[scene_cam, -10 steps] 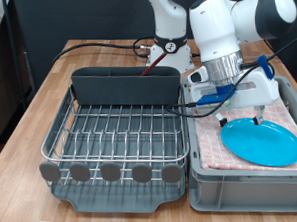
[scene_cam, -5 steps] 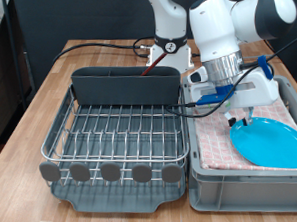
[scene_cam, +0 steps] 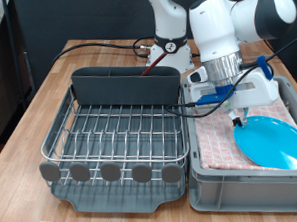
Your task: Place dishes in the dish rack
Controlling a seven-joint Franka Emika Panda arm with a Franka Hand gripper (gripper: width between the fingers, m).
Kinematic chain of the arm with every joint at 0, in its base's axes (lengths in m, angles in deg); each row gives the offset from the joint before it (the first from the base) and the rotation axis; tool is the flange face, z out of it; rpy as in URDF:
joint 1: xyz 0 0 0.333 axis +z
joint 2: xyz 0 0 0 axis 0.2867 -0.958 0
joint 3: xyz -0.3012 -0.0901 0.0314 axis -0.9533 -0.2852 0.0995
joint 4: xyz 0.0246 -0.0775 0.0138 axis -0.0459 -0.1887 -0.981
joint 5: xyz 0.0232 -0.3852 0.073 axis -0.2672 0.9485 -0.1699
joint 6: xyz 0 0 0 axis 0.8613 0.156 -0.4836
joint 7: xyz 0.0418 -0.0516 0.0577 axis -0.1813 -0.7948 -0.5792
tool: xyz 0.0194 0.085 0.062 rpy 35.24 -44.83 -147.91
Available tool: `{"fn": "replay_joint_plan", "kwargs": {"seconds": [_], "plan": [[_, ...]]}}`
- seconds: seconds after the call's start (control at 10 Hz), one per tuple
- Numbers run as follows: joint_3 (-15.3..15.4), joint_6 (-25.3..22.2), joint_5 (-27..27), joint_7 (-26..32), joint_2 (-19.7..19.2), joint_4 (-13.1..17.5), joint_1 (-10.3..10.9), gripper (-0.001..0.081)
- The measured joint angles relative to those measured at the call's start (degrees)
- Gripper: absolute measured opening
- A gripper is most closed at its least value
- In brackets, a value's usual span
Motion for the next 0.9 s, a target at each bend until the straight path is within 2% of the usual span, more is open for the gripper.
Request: {"fn": "replay_joint_plan", "kwargs": {"seconds": [0.1, 0.5, 0.6, 0.7, 0.9], "plan": [[-2.28, -0.01, 4.31, -4.36, 0.13, -0.41, 1.84, 0.0024], [-17.98, -2.2, 27.41, -28.62, 4.07, -3.91, 14.46, 0.0024], [-21.06, -3.65, 32.01, -32.86, 5.69, -4.8, 16.31, 0.0022], [-23.23, -5.04, 35.81, -35.98, 7.31, -5.58, 17.24, 0.0022], [-25.99, -8.29, 42.23, -40.41, 10.23, -6.62, 17.48, 0.0019]]}}
